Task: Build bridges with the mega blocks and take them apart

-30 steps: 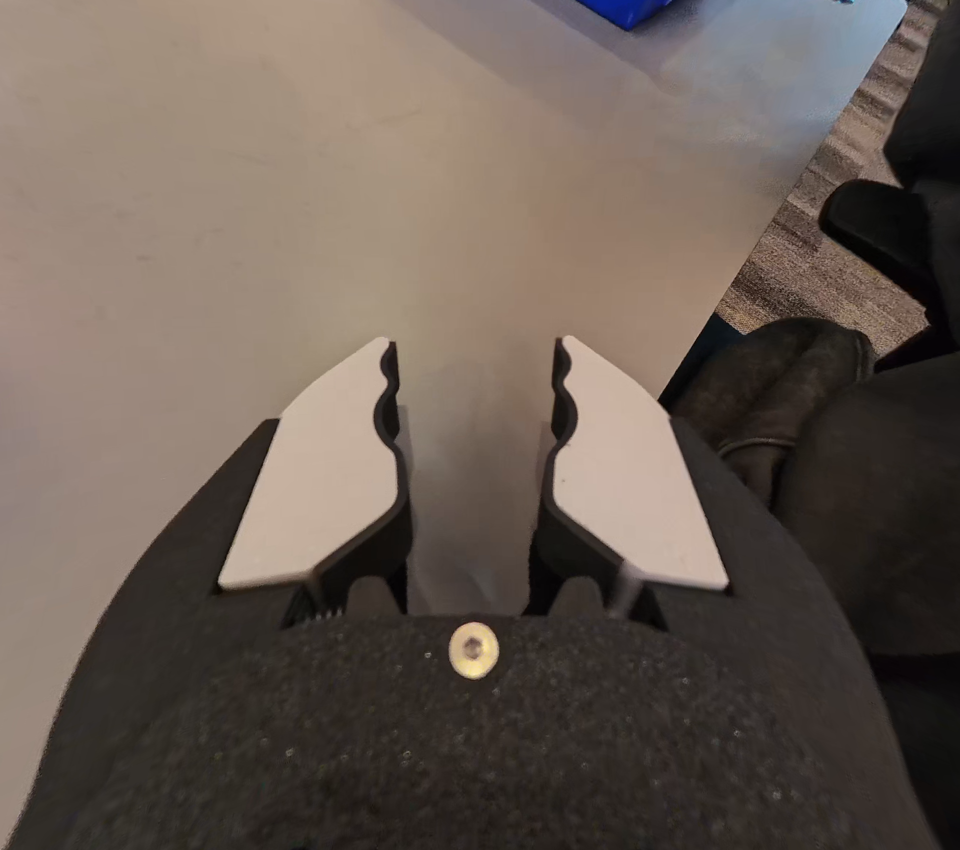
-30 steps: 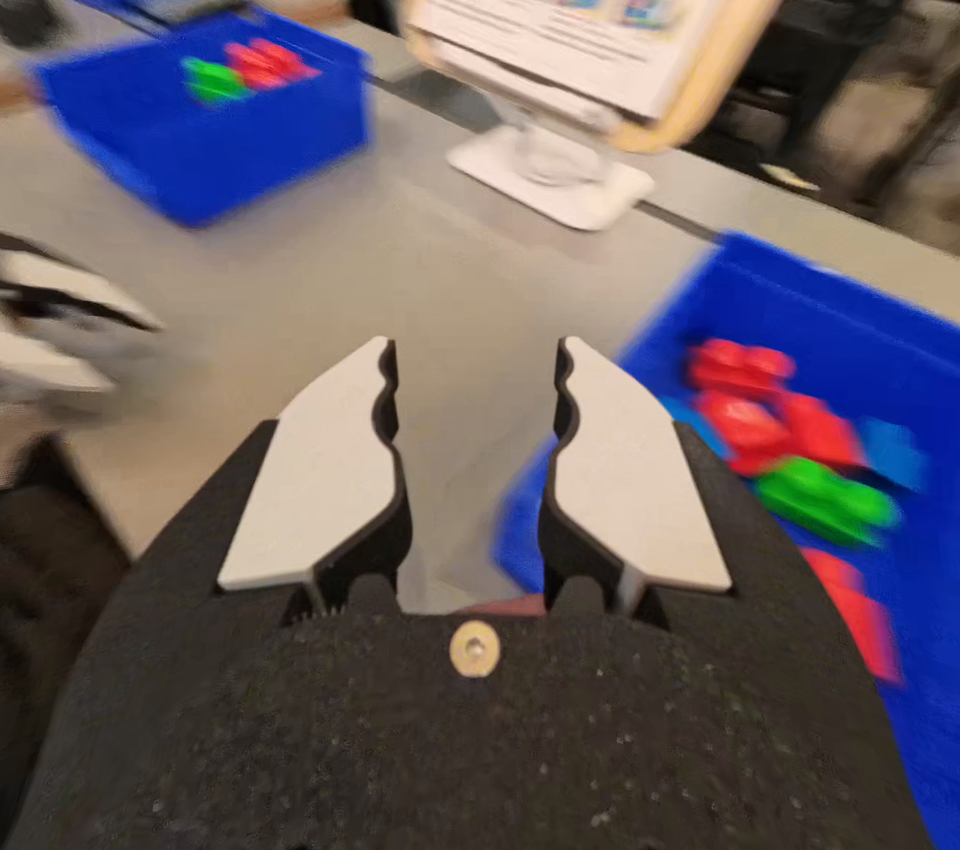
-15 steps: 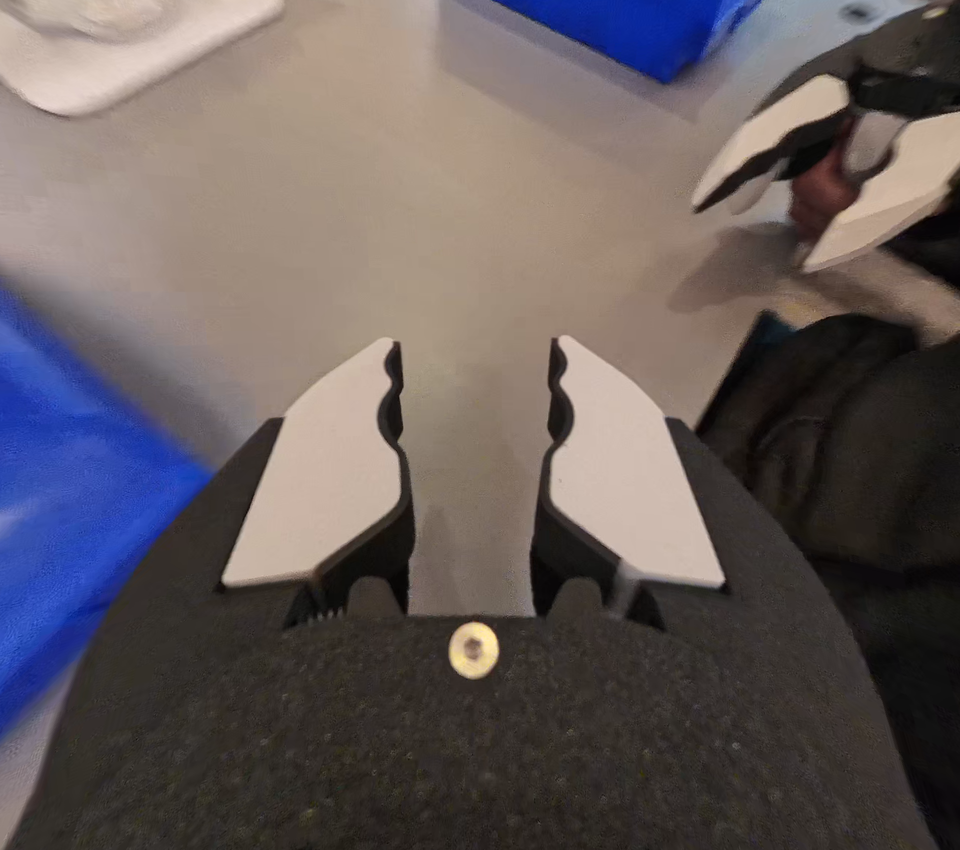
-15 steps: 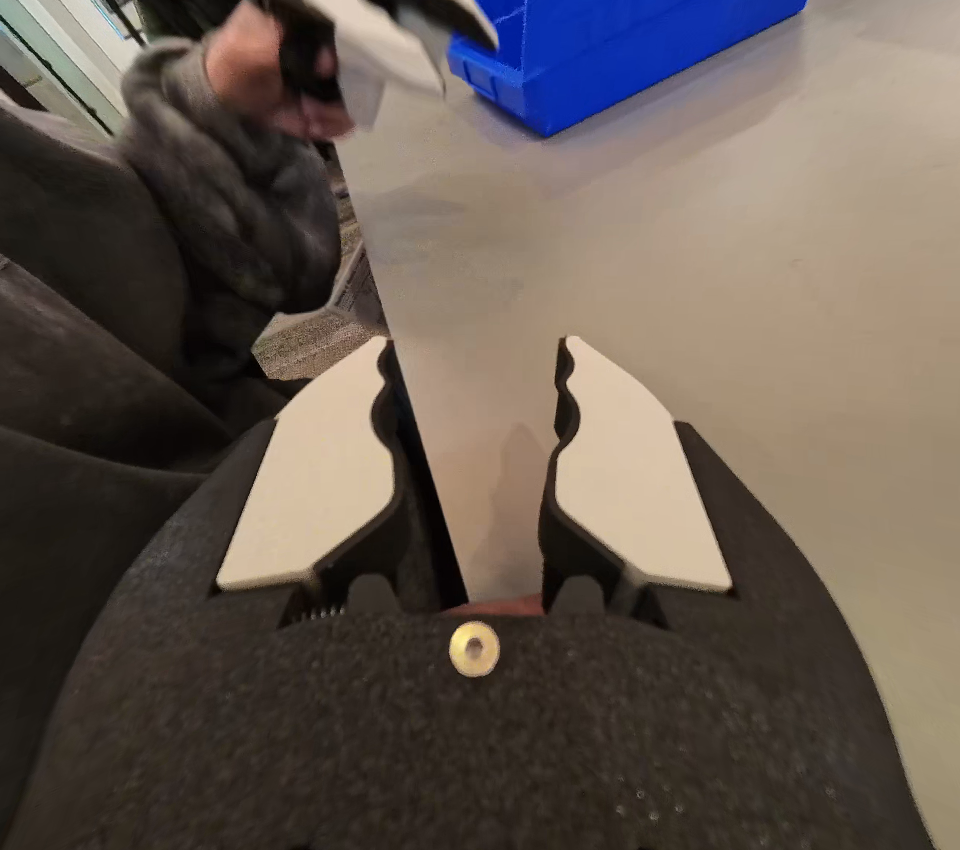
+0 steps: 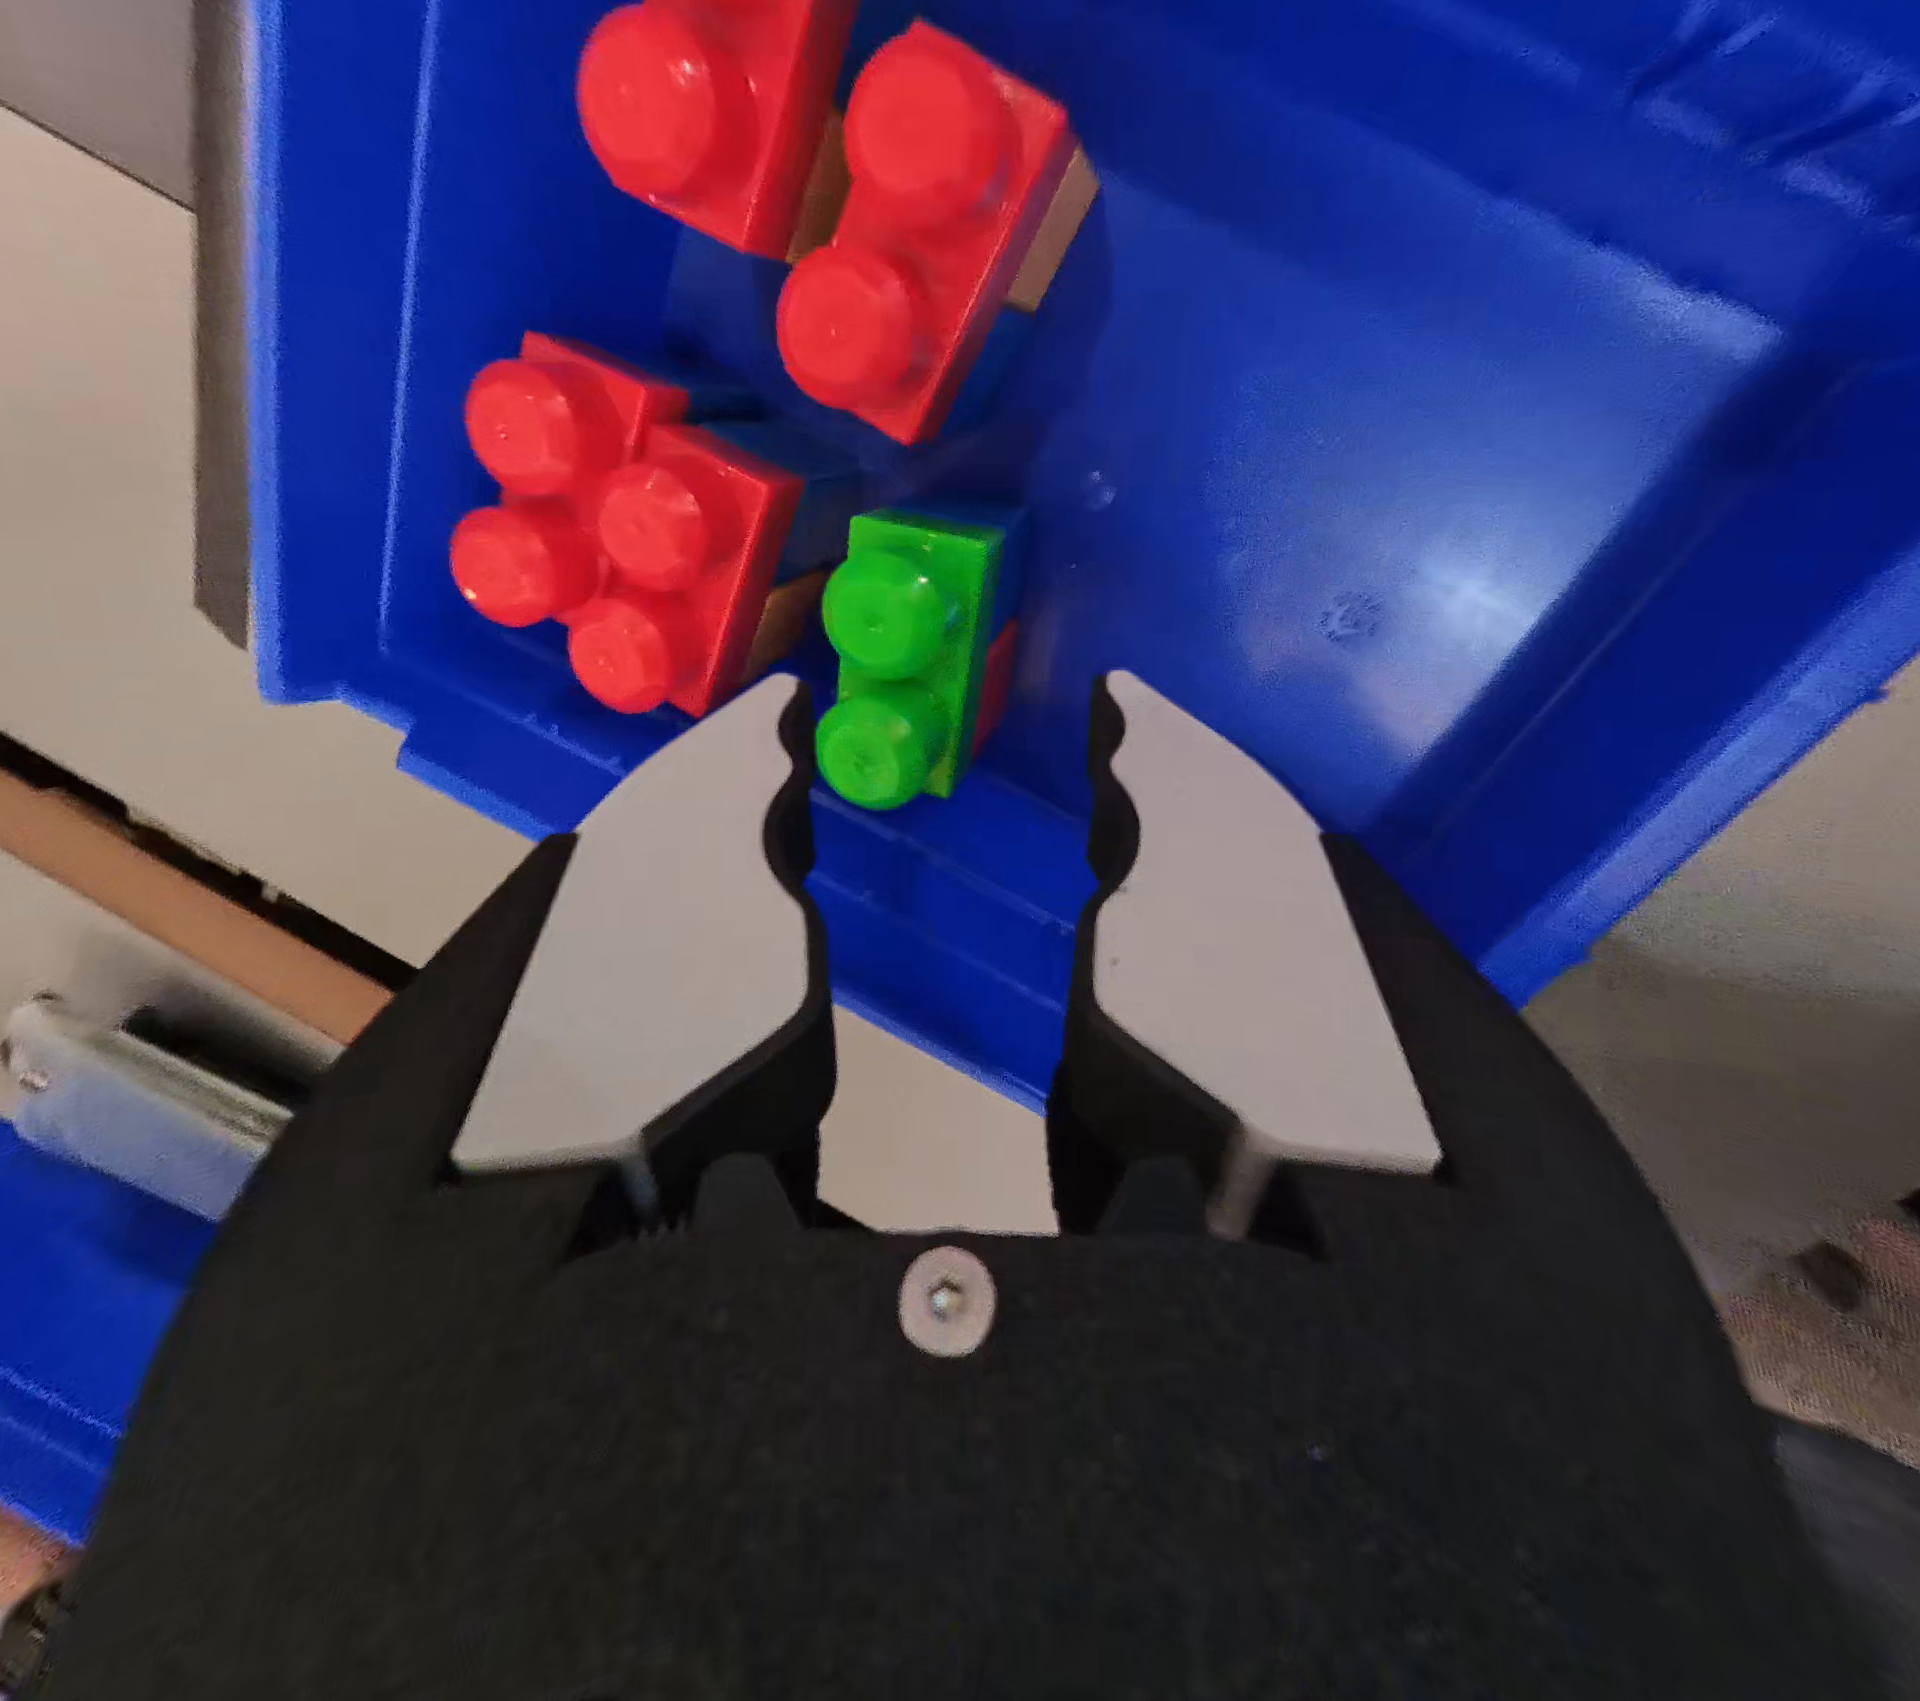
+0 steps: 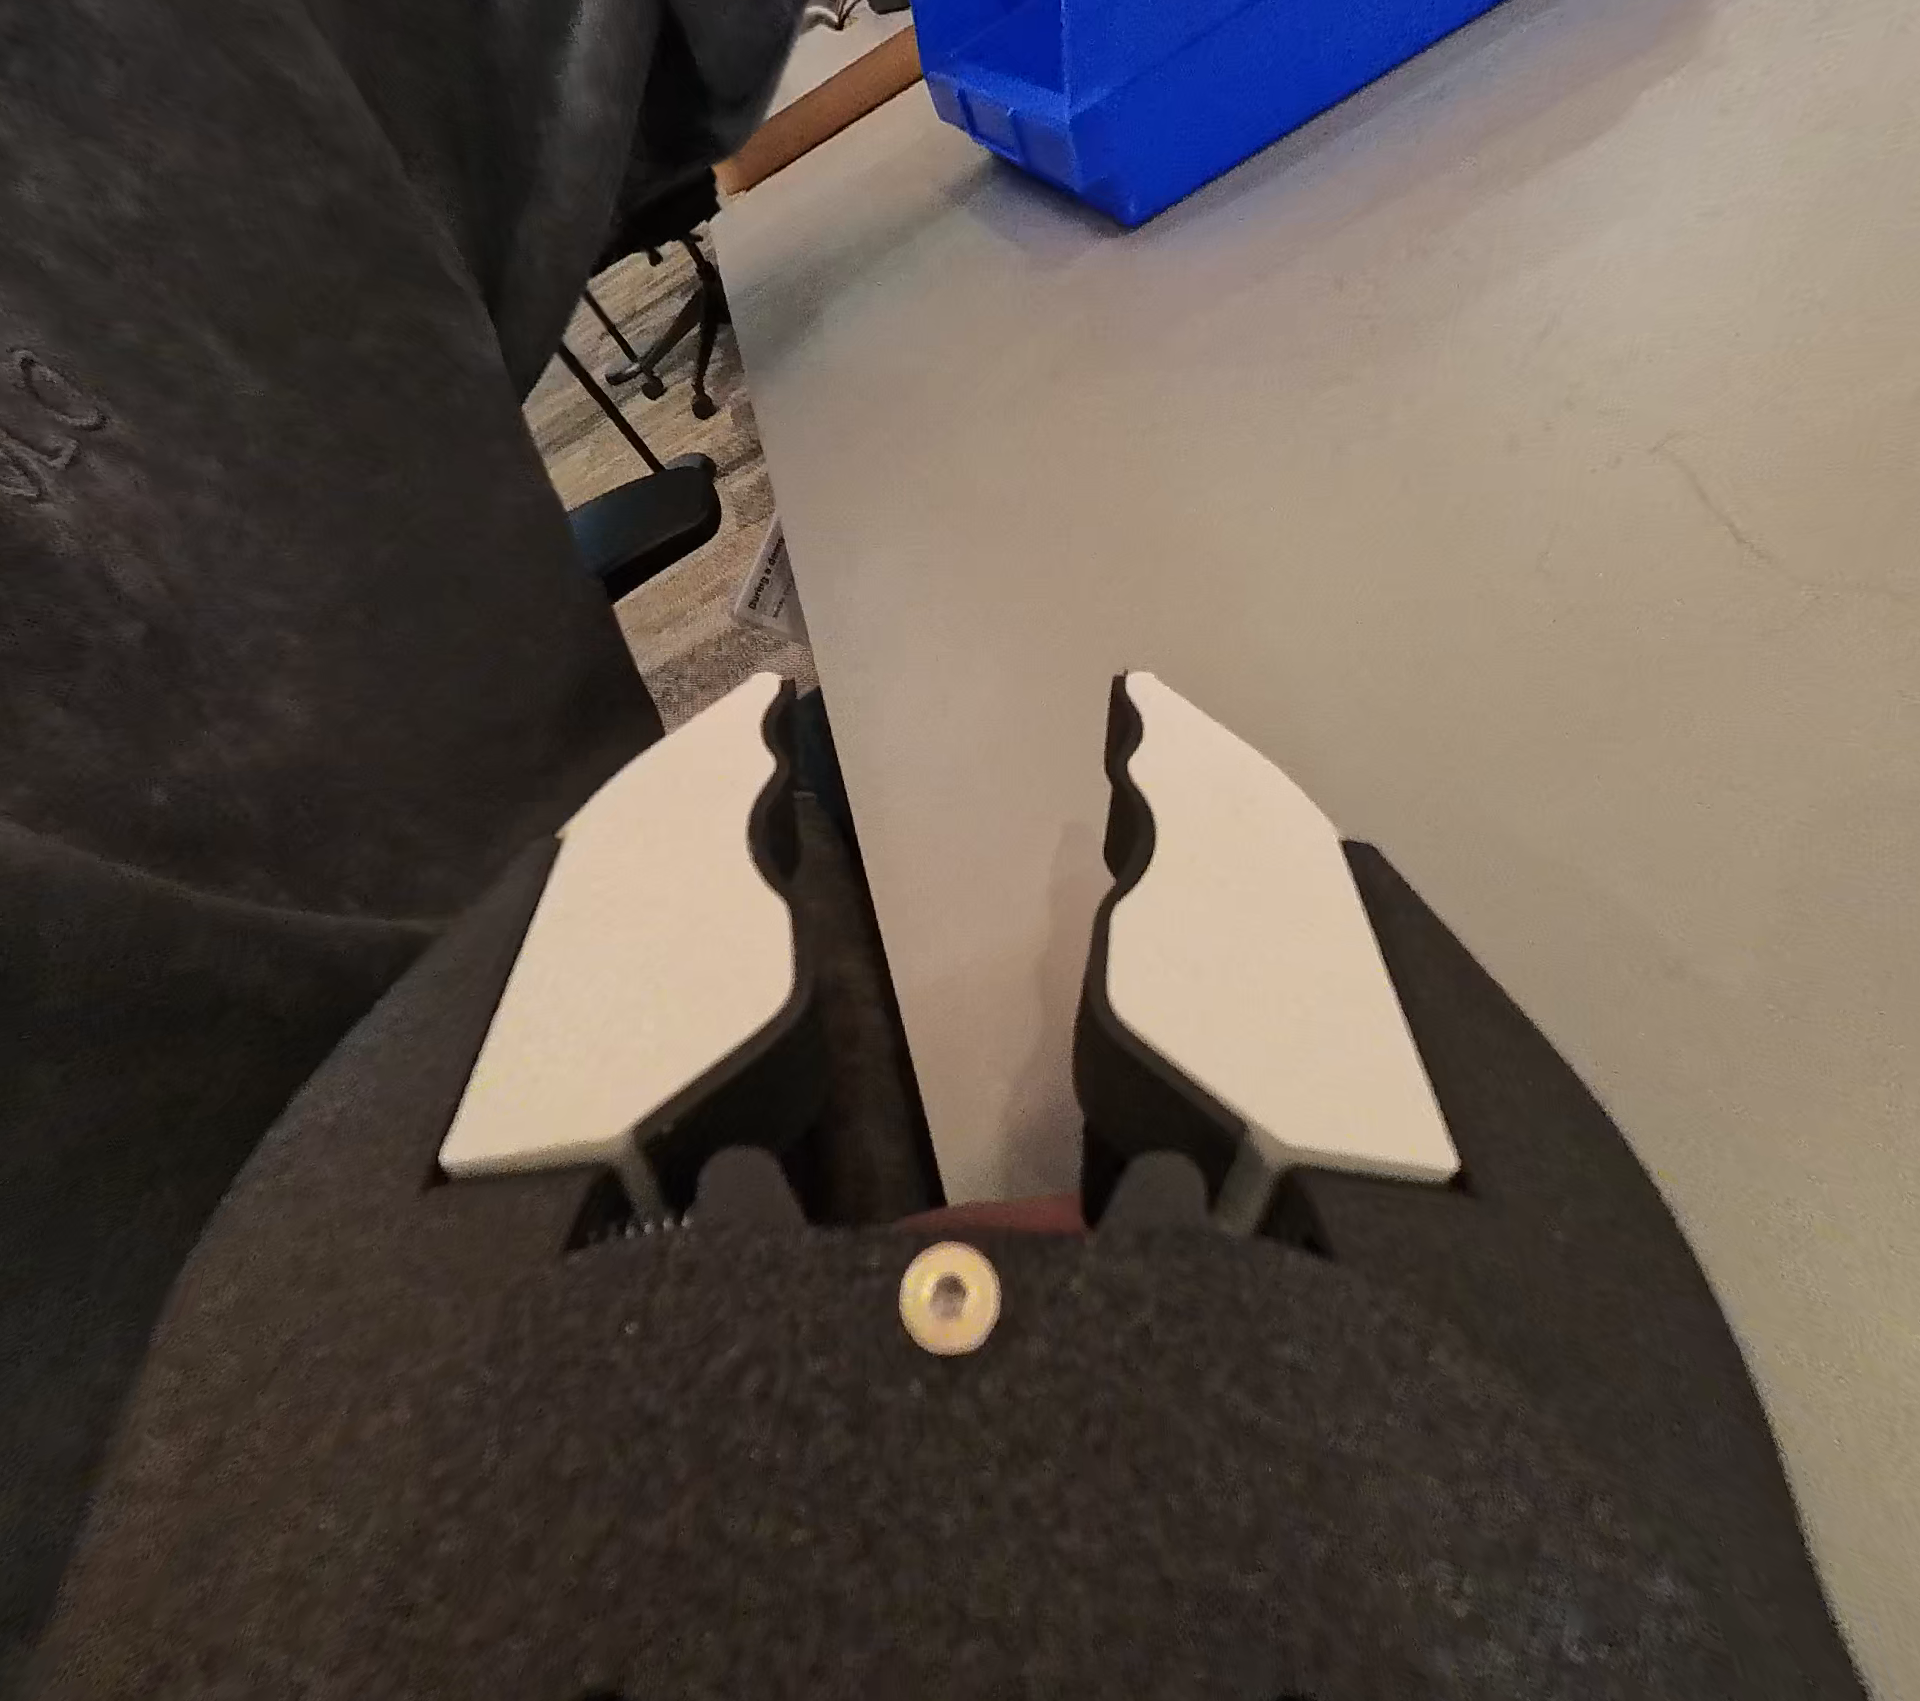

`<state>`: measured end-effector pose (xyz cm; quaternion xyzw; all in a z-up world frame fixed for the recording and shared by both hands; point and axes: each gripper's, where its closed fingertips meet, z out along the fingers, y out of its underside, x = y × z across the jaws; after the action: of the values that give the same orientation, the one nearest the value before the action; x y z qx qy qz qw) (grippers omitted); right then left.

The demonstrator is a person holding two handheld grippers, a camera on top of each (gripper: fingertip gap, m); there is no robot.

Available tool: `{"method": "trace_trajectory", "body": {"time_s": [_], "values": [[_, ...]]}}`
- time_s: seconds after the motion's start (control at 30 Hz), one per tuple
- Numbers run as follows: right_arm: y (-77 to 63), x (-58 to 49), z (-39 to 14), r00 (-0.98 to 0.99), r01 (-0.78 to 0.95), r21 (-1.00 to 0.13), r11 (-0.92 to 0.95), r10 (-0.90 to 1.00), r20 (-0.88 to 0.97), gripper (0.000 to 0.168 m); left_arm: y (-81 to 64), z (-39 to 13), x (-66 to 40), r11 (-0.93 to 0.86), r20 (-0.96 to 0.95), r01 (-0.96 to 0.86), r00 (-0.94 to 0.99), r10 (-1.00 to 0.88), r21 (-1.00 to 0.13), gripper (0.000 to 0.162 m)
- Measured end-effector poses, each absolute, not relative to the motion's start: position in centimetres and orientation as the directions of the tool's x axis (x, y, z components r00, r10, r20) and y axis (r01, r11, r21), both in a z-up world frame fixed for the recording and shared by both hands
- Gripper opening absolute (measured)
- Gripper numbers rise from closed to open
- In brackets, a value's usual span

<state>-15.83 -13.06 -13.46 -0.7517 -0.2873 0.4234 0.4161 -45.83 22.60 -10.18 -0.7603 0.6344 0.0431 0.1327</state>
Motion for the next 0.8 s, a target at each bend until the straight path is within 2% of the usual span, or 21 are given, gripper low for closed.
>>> {"method": "trace_trajectory", "body": {"time_s": [0.1,0.37,0.57,0.8], "values": [[-13.0,-15.6,-13.3,0.471,0.056,-0.866,-0.498,0.777,-0.417,0.057,23.2,-12.0,-46.4,-0.168,-0.152,-0.981,0.181,-0.972,-0.096,0.05],[-12.9,-15.6,-13.3,0.46,0.043,-0.856,-0.516,0.771,-0.441,0.056,24.5,-13.8,-47.5,-0.163,-0.135,-0.986,0.164,-0.977,-0.018,0.049],[-13.0,-15.7,-13.4,0.457,0.055,-0.856,-0.514,0.775,-0.435,0.056,24.2,-15.7,-47.4,-0.167,-0.115,-0.985,0.161,-0.98,0.046,0.037],[-12.9,-15.6,-13.2,0.444,0.042,-0.852,-0.522,0.774,-0.452,0.055,22.8,-13.3,-46.8,-0.187,-0.101,-0.982,0.184,-0.978,0.029,0.037]]}}
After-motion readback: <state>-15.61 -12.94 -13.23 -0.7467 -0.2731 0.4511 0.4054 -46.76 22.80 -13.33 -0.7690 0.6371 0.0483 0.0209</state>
